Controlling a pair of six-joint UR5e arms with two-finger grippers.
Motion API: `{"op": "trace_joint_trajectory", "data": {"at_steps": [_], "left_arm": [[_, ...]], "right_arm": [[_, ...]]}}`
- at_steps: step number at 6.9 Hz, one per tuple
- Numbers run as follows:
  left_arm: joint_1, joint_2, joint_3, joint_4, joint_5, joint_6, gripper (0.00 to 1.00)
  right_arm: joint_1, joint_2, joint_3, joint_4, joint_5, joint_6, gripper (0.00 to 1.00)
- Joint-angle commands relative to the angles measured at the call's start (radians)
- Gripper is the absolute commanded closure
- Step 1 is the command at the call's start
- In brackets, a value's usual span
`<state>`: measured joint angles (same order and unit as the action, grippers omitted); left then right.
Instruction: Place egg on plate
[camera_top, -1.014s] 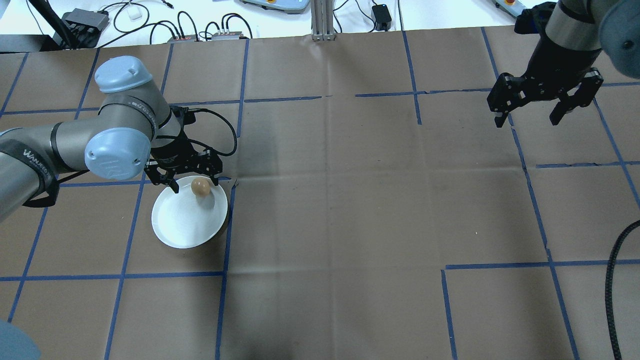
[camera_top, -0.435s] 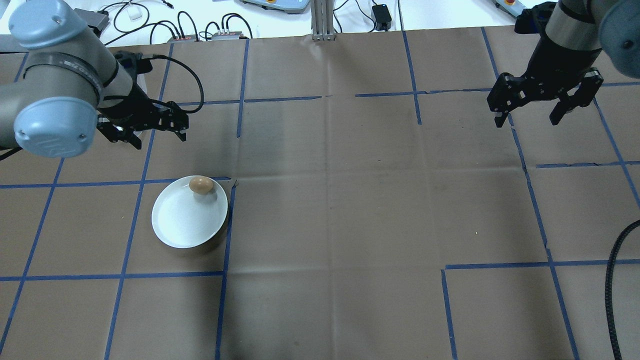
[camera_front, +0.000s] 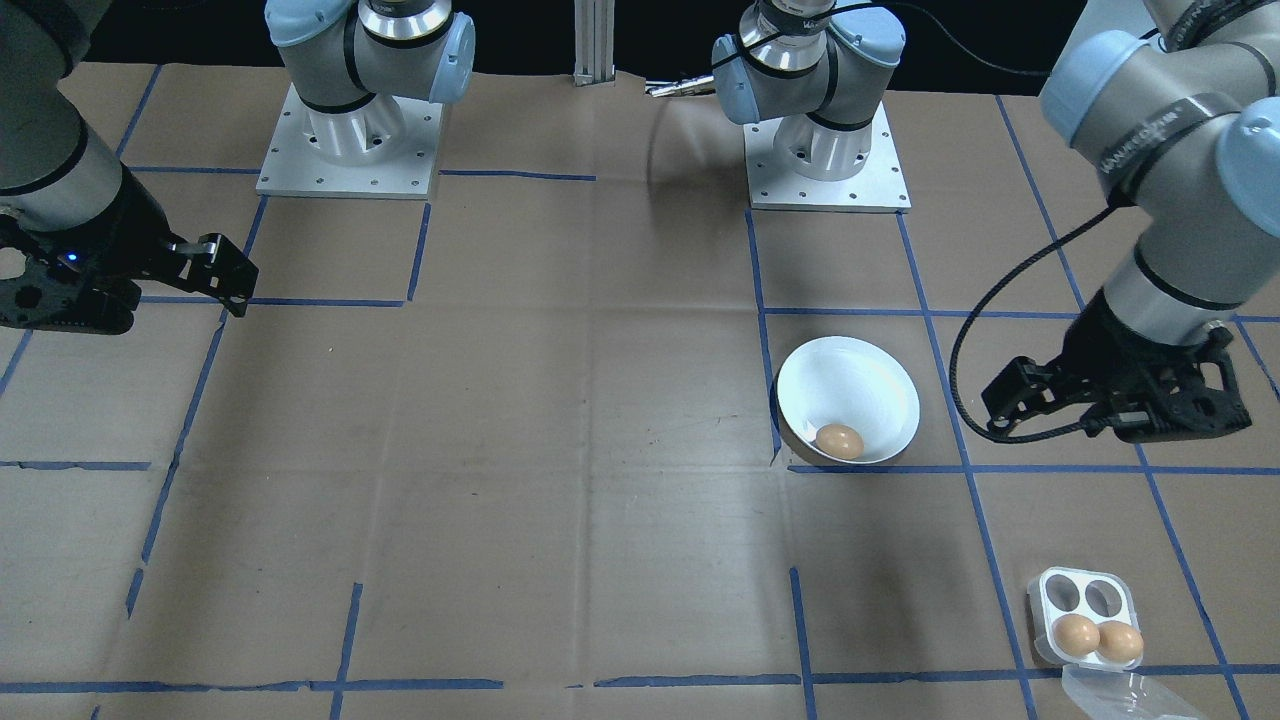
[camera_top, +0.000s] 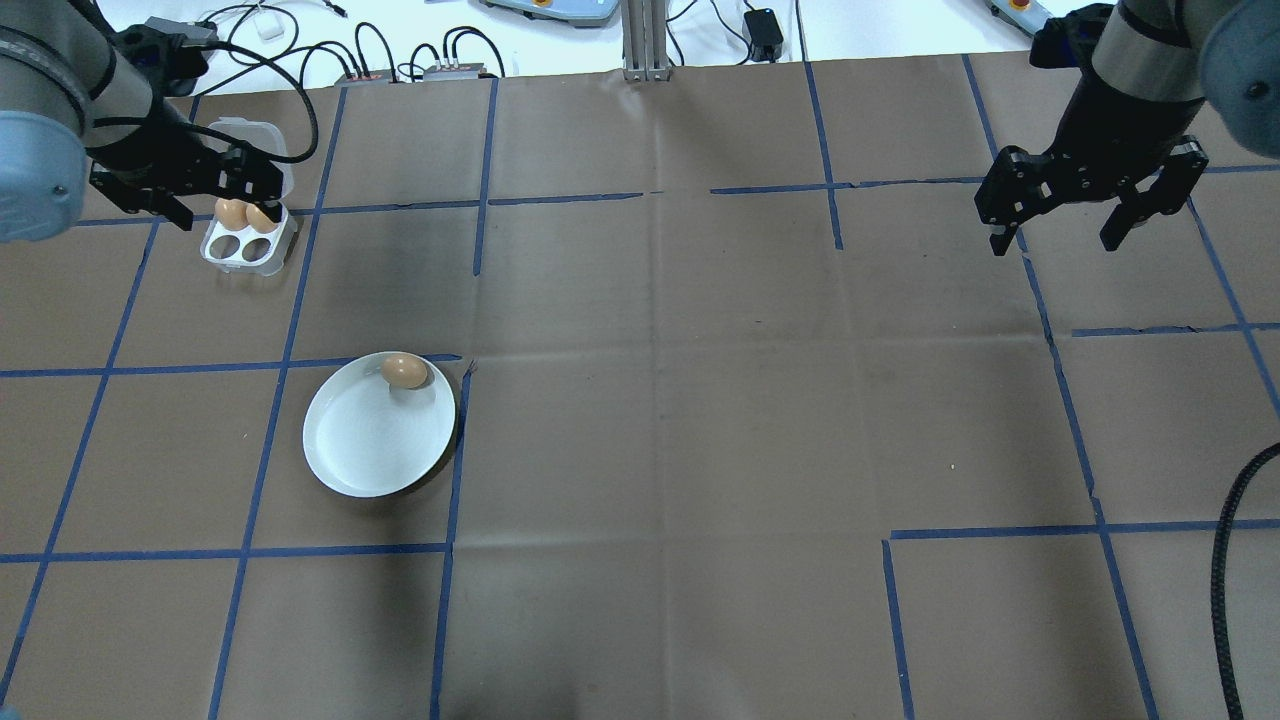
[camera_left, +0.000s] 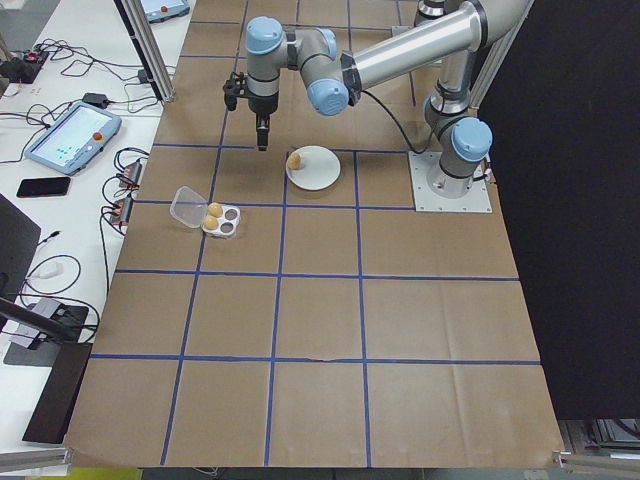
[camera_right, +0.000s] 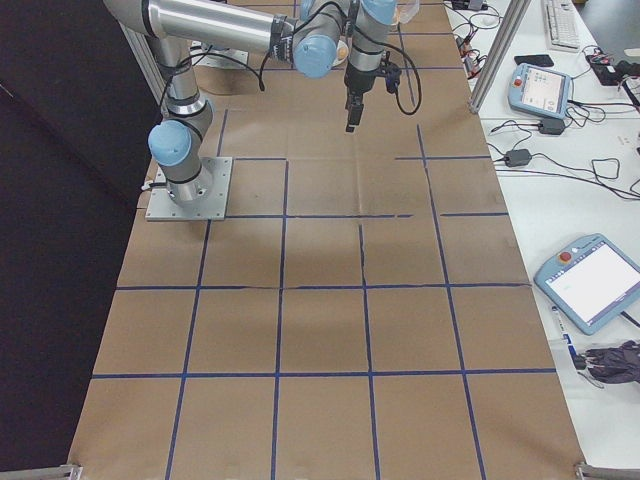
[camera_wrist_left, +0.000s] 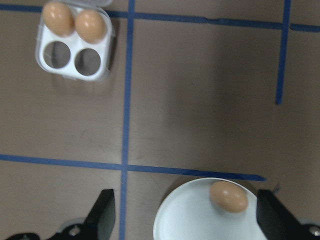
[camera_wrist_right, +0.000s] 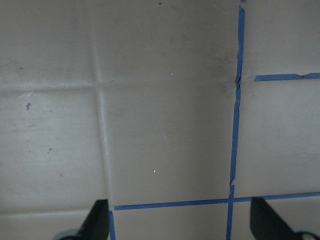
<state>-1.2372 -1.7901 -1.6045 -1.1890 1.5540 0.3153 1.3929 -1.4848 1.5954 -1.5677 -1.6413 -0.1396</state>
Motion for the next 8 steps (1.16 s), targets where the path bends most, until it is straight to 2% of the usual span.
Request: {"op": "trace_joint_trajectory", "data": {"at_steps": [1, 2, 5, 6, 8], "left_arm": [[0.068, -0.111, 0.122, -0.009, 0.035, 0.256, 0.01], [0.068, -0.171, 0.179, -0.035, 0.099, 0.354, 0.01], [0.067, -0.354, 0.418, -0.127, 0.100, 0.607, 0.01], [0.068, -0.389, 0.470, -0.145, 0.100, 0.704, 0.01], [0.070, -0.433, 0.491, -0.146, 0.087, 0.877, 0.01]], "right_arm": [[0.000, 0.000, 0.000, 0.000, 0.001, 0.000, 0.00], [0.000, 0.000, 0.000, 0.000, 0.001, 0.000, 0.00], [0.000, 0.000, 0.000, 0.000, 0.000, 0.000, 0.00], [0.000, 0.000, 0.000, 0.000, 0.000, 0.000, 0.00], [0.000, 0.000, 0.000, 0.000, 0.000, 0.000, 0.00]]}}
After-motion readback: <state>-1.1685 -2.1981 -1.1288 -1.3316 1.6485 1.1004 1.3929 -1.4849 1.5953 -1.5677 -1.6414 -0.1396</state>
